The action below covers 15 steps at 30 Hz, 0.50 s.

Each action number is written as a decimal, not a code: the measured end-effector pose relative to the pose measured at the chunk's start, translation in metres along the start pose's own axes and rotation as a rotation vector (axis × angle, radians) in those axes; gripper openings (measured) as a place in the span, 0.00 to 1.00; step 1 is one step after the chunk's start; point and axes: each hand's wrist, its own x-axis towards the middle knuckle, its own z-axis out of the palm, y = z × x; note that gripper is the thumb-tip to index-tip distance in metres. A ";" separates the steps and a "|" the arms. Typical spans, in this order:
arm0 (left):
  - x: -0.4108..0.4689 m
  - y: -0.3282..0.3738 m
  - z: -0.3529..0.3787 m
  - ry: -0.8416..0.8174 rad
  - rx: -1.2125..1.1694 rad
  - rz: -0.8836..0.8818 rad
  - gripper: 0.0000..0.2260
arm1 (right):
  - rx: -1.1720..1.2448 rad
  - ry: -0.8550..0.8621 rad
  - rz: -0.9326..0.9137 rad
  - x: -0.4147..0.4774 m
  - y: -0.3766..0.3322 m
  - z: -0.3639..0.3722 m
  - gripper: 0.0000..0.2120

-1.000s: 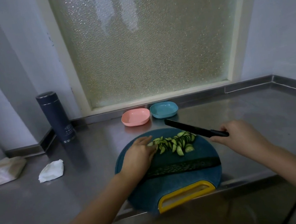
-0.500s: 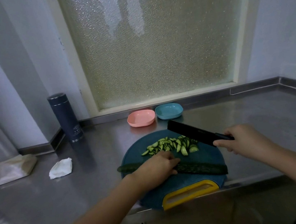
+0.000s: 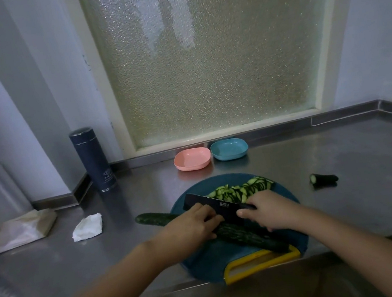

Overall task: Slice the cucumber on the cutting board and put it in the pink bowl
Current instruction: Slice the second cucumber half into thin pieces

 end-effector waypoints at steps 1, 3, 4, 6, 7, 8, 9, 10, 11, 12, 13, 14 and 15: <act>-0.002 0.000 -0.001 0.007 0.016 0.009 0.20 | -0.013 0.012 0.006 0.002 -0.002 0.002 0.17; -0.007 -0.001 0.000 0.031 0.029 0.008 0.18 | -0.049 0.045 0.027 0.005 -0.002 0.003 0.18; -0.009 -0.003 0.001 0.045 0.022 -0.001 0.16 | -0.052 0.052 0.042 0.006 0.000 0.003 0.17; -0.009 -0.002 0.000 -0.001 -0.040 -0.051 0.18 | -0.044 0.060 0.087 0.006 0.007 0.002 0.16; -0.007 -0.002 -0.002 -0.032 -0.077 -0.088 0.20 | -0.034 0.065 0.117 0.006 0.011 0.000 0.16; -0.006 -0.001 -0.003 -0.065 -0.087 -0.127 0.21 | -0.014 0.069 0.145 0.006 0.015 -0.002 0.16; -0.005 0.000 -0.005 -0.105 -0.087 -0.168 0.21 | 0.007 0.069 0.168 0.006 0.018 -0.003 0.16; -0.003 0.000 -0.006 -0.123 -0.087 -0.201 0.21 | 0.017 0.067 0.181 0.007 0.020 -0.005 0.15; -0.002 0.001 -0.007 -0.132 -0.087 -0.210 0.22 | 0.014 0.066 0.186 0.007 0.021 -0.005 0.15; 0.000 0.002 -0.007 -0.143 -0.082 -0.209 0.22 | 0.008 0.069 0.187 0.007 0.022 -0.005 0.14; 0.001 0.003 -0.007 -0.159 -0.076 -0.206 0.22 | 0.003 0.072 0.185 0.007 0.022 -0.006 0.14; 0.003 0.004 -0.007 -0.173 -0.073 -0.203 0.22 | 0.003 0.069 0.184 0.008 0.021 -0.006 0.15; 0.004 0.005 -0.006 -0.184 -0.070 -0.199 0.22 | 0.005 0.063 0.181 0.007 0.022 -0.008 0.15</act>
